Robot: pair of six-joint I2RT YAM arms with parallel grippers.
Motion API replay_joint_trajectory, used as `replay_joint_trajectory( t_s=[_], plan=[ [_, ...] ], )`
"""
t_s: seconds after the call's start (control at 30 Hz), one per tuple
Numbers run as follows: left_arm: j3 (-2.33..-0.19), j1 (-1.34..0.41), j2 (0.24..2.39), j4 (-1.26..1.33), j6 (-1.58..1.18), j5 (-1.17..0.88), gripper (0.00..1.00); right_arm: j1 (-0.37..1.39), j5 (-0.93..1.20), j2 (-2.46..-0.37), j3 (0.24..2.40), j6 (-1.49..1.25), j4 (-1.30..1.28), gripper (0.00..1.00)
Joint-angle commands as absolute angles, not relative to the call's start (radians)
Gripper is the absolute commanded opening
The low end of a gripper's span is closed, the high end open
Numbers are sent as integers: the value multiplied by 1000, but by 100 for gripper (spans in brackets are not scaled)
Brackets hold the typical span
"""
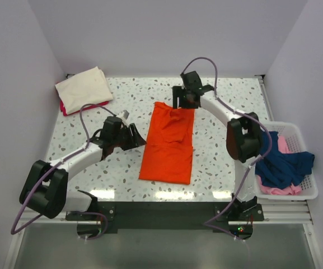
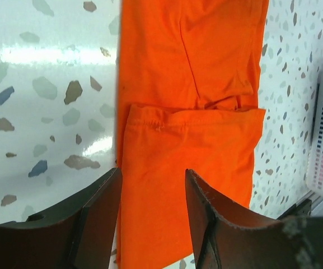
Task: Fold and stack the t-shirts
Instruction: Fold the tshirt
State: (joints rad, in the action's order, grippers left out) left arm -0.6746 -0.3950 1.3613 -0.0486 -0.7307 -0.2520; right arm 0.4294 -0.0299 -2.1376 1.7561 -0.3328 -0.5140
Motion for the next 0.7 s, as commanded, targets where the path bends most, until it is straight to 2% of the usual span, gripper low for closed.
replay_joint_trajectory(
  t_s=[0.0,0.1,0.4,0.47,0.53,0.67],
  plan=[
    [-623,-391,1290,-90,-666,-305,54,422,-32,-1910,1744,-356,-563,73],
    [-601,-391,1267,-135,-641,-316,54,422,-12,-1769,1603,-414,-577,73],
    [-491,-406,1224,-166,-641,-373,52,429,86,-1266,962,-612,-511,70],
    [-463,-422,1215,-167,-649,-388,52,440,109,-1211,843,-653,-526,69],
    [-445,-460,1209,-175,-663,-388,52,455,162,-1137,737,-686,-525,63],
    [-417,-532,1213,-202,-704,-339,51,541,201,-1077,626,-790,-506,60]
  ],
)
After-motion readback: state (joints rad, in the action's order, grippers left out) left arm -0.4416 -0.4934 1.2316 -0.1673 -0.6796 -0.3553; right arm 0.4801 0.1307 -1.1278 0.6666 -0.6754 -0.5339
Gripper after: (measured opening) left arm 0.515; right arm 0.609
